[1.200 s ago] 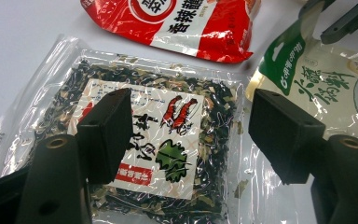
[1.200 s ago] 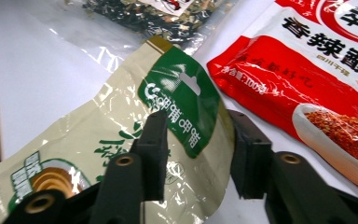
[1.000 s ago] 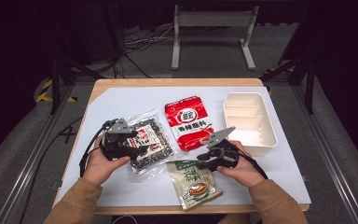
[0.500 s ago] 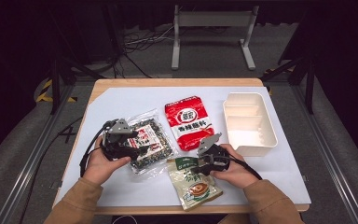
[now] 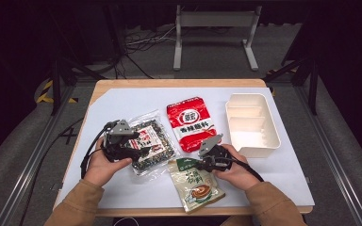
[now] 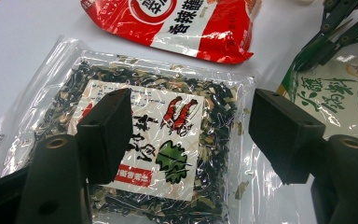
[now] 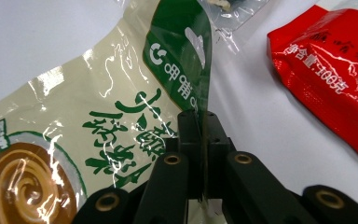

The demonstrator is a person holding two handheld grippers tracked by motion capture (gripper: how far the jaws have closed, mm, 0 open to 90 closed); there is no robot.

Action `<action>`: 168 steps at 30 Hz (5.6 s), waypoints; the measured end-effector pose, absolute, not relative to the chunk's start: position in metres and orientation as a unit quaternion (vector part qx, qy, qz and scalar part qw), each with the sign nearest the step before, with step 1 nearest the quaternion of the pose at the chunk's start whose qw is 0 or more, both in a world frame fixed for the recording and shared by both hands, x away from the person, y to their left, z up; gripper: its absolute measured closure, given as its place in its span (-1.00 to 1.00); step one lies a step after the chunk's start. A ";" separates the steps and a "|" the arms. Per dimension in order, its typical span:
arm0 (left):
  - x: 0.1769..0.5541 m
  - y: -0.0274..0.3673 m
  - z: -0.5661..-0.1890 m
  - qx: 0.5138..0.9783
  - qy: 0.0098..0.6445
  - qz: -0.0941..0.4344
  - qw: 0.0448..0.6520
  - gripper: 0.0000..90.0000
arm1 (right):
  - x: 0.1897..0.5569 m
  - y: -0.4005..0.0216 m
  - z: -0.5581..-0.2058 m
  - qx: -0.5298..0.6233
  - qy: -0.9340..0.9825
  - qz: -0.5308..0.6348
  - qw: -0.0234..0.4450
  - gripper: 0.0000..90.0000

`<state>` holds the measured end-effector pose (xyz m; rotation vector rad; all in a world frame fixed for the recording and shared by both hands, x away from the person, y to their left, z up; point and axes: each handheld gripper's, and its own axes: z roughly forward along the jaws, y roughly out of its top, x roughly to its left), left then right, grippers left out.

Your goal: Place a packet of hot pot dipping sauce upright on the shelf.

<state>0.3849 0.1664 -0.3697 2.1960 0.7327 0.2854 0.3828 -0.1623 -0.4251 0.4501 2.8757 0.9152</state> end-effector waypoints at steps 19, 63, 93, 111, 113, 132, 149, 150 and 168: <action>0.384 0.169 -0.368 0.860 0.294 0.113 0.402 -0.31 | 0.366 -0.174 -0.370 0.151 0.934 0.323 0.025 0.98; 0.386 0.185 -0.361 0.844 0.312 0.110 0.422 -0.31 | 0.333 -0.196 -0.285 0.108 0.913 0.391 0.050 0.98; 0.389 0.203 -0.360 0.827 0.335 0.128 0.434 -0.31 | 0.379 -0.225 -0.236 0.106 0.908 0.396 0.090 0.98; 0.388 0.209 -0.359 0.822 0.342 0.133 0.437 -0.31 | 0.404 -0.241 -0.215 0.118 0.899 0.402 0.129 0.98; 0.387 0.209 -0.359 0.820 0.346 0.130 0.438 -0.31 | 0.408 -0.244 -0.214 0.121 0.897 0.405 0.132 0.98; 0.375 0.228 -0.362 0.811 0.368 0.142 0.431 -0.32 | 0.435 -0.268 -0.198 0.110 0.891 0.403 0.176 0.98; 0.368 0.239 -0.366 0.804 0.388 0.145 0.428 -0.32 | 0.464 -0.296 -0.203 0.134 0.880 0.405 0.209 0.98; 0.367 0.239 -0.366 0.803 0.389 0.145 0.428 -0.32 | 0.465 -0.297 -0.203 0.133 0.880 0.404 0.214 0.98; 0.359 0.249 -0.370 0.797 0.406 0.150 0.421 -0.32 | 0.498 -0.326 -0.220 0.144 0.874 0.400 0.237 0.98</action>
